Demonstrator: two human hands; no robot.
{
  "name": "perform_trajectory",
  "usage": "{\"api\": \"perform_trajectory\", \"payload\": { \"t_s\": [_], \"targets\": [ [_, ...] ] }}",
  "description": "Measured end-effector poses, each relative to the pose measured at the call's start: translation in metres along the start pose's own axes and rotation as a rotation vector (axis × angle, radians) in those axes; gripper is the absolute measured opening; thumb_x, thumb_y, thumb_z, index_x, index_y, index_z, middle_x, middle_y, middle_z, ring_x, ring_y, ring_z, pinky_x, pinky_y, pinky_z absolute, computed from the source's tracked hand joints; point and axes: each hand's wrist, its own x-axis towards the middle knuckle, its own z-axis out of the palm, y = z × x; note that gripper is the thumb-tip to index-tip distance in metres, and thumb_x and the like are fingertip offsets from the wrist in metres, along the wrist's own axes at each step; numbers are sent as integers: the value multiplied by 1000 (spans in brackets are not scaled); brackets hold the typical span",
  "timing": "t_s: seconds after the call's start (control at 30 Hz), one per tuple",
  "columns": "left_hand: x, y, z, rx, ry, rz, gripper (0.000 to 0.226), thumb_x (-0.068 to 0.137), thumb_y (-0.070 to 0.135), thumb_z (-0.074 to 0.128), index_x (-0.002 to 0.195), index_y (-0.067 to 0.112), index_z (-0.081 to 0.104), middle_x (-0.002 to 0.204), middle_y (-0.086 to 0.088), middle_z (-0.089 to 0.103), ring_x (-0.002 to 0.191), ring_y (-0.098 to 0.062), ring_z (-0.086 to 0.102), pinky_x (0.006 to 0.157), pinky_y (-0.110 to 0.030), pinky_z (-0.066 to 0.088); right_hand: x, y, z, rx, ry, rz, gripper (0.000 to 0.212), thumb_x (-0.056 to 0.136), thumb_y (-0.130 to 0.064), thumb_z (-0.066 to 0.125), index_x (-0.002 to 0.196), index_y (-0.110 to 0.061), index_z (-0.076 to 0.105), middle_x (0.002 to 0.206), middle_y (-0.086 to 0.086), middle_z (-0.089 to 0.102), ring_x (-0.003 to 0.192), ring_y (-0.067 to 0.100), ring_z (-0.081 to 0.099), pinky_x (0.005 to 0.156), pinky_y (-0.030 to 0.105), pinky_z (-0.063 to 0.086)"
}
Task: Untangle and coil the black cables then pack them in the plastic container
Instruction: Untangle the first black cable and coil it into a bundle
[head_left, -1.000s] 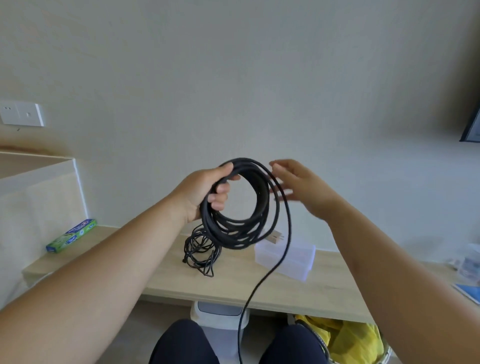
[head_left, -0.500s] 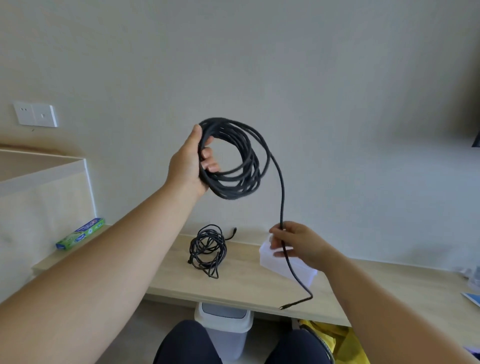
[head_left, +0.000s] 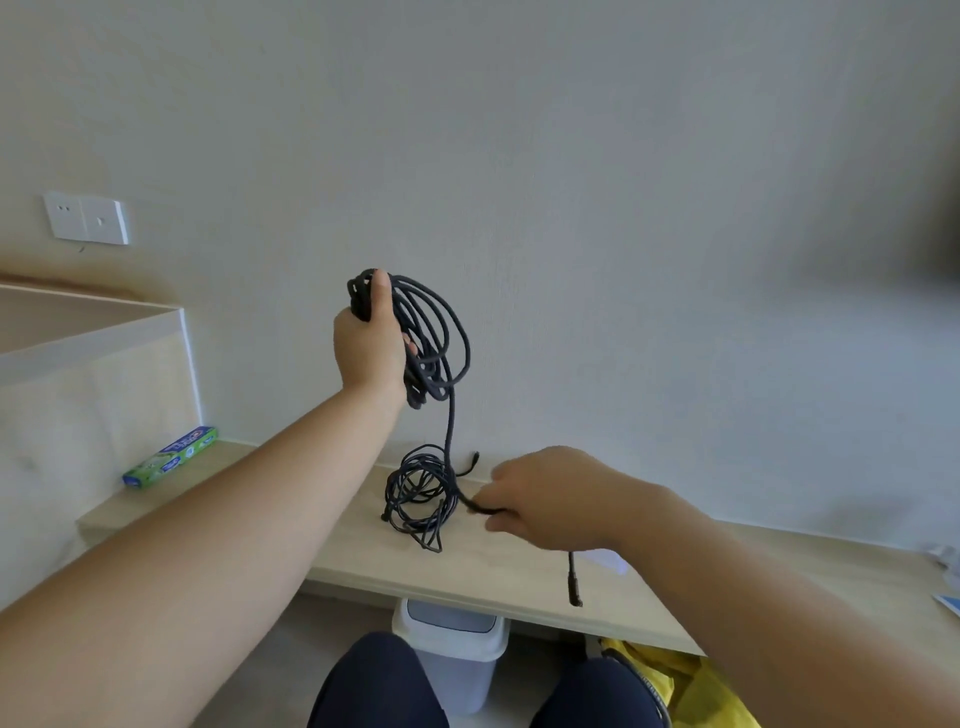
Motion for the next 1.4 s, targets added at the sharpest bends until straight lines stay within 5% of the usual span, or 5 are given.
{"api": "perform_trajectory", "payload": {
  "t_s": [0.3,0.5,0.77,1.23,1.4],
  "targets": [
    [-66,-3,1,165,-655,-58,30,73,43,59,65,15,52,52,-3,48,45,-18,43,55,-32,37,3,25,-63,254,695,66,40,78,-49,69,96,-13,68,79,1,68,69,20,60,62,31,47],
    [-82,1,5,-211,-912,-596,34,95,41,47,77,13,50,50,1,38,34,-10,27,36,-18,26,-9,52,-53,410,777,266,36,68,-47,77,77,-17,60,68,-4,60,57,10,48,57,28,42],
    [-83,1,1,-24,-1216,-494,64,66,55,76,101,5,58,55,4,31,40,-5,26,41,-17,23,-22,74,-39,725,578,447,32,66,-49,77,77,-24,62,83,-10,63,73,5,56,73,24,46],
    [-76,8,-11,-142,-1029,-436,28,79,29,54,93,5,59,49,6,33,39,-6,28,38,-17,31,-45,68,17,1721,477,291,36,100,-25,33,97,-1,60,65,-4,65,58,8,60,55,17,48],
    [-79,-1,-9,-158,-961,-423,20,86,21,53,96,4,56,49,5,35,43,-8,37,46,-20,41,-38,63,27,1773,528,467,37,104,-30,32,113,-11,61,98,7,72,96,24,68,87,43,53]
  ]
}}
